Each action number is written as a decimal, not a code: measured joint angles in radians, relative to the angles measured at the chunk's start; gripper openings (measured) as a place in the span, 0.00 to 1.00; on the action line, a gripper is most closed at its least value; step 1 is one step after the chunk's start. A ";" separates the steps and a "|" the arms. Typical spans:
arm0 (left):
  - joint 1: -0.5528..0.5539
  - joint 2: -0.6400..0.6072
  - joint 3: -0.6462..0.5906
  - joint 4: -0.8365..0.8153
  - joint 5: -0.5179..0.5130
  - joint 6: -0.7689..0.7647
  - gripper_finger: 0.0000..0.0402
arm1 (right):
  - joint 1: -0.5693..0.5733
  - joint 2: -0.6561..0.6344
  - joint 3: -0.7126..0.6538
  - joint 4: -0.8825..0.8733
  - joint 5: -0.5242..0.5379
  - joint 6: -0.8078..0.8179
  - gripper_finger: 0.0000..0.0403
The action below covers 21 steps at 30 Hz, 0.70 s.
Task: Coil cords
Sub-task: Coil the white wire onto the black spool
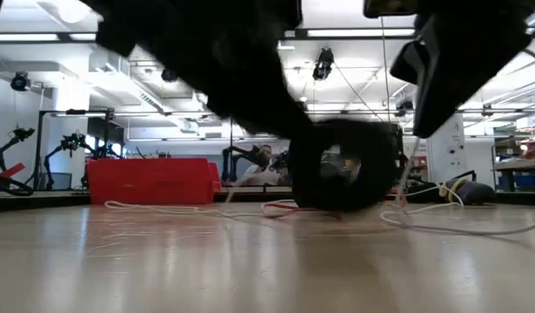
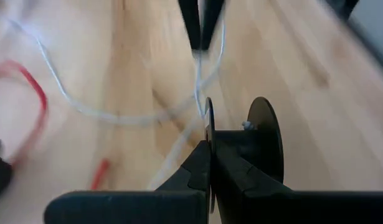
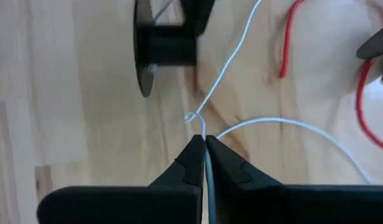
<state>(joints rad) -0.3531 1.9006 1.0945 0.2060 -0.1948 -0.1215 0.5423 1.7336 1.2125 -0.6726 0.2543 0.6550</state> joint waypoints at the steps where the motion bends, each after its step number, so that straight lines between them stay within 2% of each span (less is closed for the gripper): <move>1: 0.000 -0.015 -0.006 0.006 -0.025 0.000 0.00 | 0.002 0.000 -0.005 -0.002 0.000 0.012 0.00; 4: 0.018 -0.028 -0.023 0.001 -0.083 -0.020 0.00 | 0.006 0.000 -0.021 -0.002 0.000 0.044 0.00; 11: 0.035 0.043 -0.025 0.051 -0.048 -0.108 0.00 | 0.010 0.002 -0.045 0.020 0.000 0.081 0.00; 21: 0.031 0.122 -0.023 0.075 -0.087 -0.220 0.00 | 0.016 -0.004 -0.020 0.021 0.005 0.107 0.00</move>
<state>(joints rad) -0.3218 2.0228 1.0714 0.2806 -0.2816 -0.3412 0.5584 1.7295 1.1921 -0.6519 0.2588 0.7616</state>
